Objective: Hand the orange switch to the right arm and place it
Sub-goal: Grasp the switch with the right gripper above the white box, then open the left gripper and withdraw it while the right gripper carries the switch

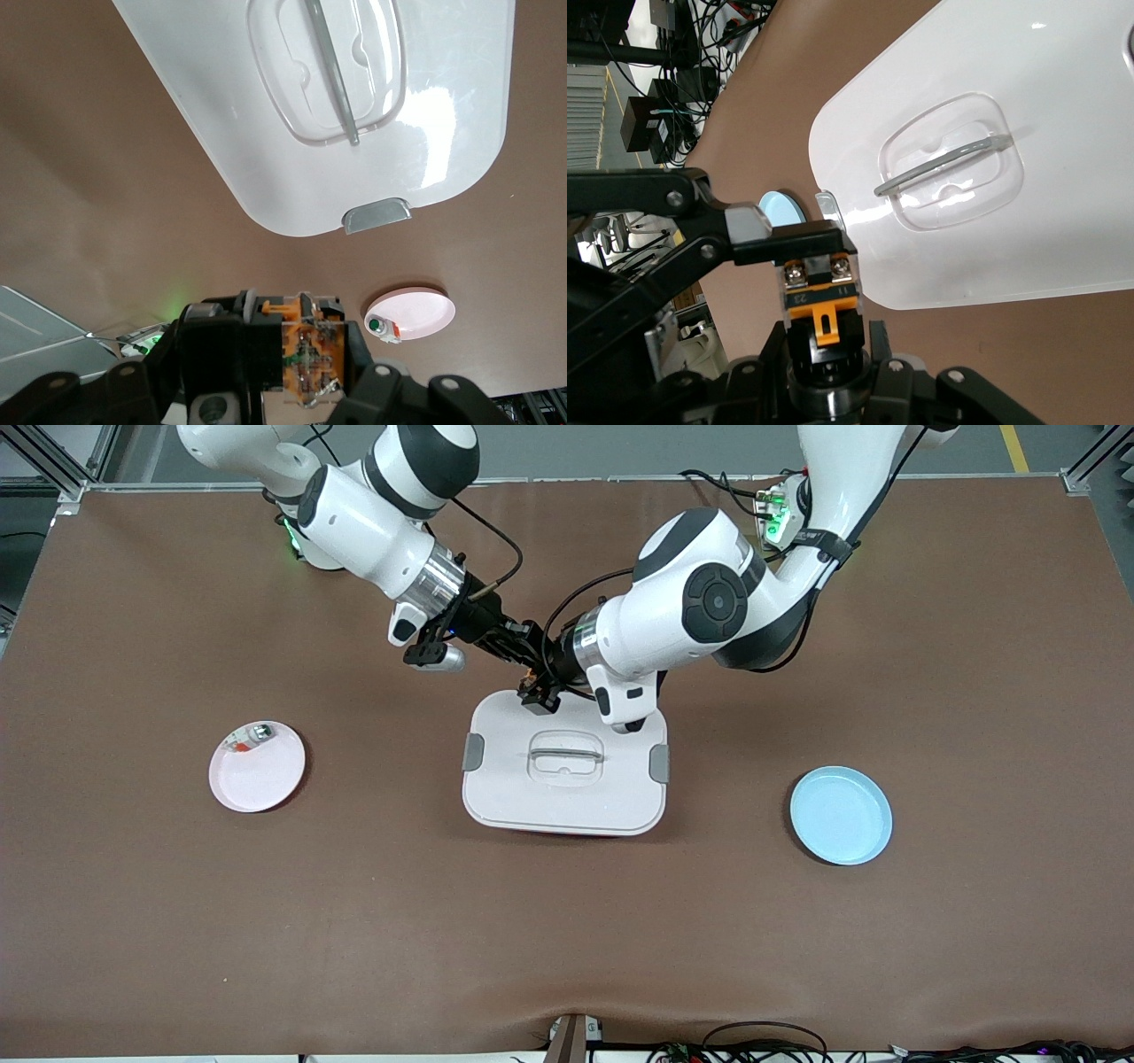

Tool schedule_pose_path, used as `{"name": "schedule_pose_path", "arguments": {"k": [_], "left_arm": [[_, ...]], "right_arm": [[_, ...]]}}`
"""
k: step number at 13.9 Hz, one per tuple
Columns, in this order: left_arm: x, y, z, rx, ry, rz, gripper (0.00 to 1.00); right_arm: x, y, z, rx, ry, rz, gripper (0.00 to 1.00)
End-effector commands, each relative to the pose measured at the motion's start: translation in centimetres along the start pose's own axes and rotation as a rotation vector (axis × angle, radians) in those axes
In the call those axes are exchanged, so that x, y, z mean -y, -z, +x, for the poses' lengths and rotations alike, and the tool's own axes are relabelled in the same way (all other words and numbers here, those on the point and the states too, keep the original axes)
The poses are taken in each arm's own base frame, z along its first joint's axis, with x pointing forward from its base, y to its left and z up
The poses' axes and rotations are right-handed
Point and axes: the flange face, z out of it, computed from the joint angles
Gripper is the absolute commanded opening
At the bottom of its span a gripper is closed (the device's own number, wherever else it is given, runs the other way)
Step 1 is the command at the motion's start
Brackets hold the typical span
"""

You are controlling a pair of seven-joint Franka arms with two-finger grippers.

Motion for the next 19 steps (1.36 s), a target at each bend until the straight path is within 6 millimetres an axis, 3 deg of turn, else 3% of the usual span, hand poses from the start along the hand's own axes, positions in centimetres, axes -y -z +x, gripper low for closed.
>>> {"name": "schedule_pose_path", "arguments": {"k": [1,7,9,11,15,19], "left_arm": [[-0.5,1.6,-0.8,0.021,0.023,-0.022,1.00],[-0.7,3.4,-0.1,0.011,0.025,-0.045,1.00],[-1.1,4.7,1.4,-0.001,0.040,-0.058,1.00],[-1.0,7.7,2.1,-0.054,0.024,-0.096,1.00],[-0.7,10.8,4.2,-0.155,-0.045,-0.103,1.00],[0.1,14.2,7.6,-0.275,-0.161,-0.061,1.00]], "right_arm": [[0.2,-0.1,0.0,0.009,-0.007,0.011,0.00],[0.7,0.3,0.3,0.011,-0.007,0.020,0.00],[0.7,0.4,0.2,0.025,-0.005,0.015,0.00],[1.1,0.9,0.3,0.045,0.006,0.010,0.00],[1.6,1.7,0.9,0.074,0.027,-0.003,0.00],[2.9,4.0,3.0,0.131,0.095,-0.069,0.00]]}}
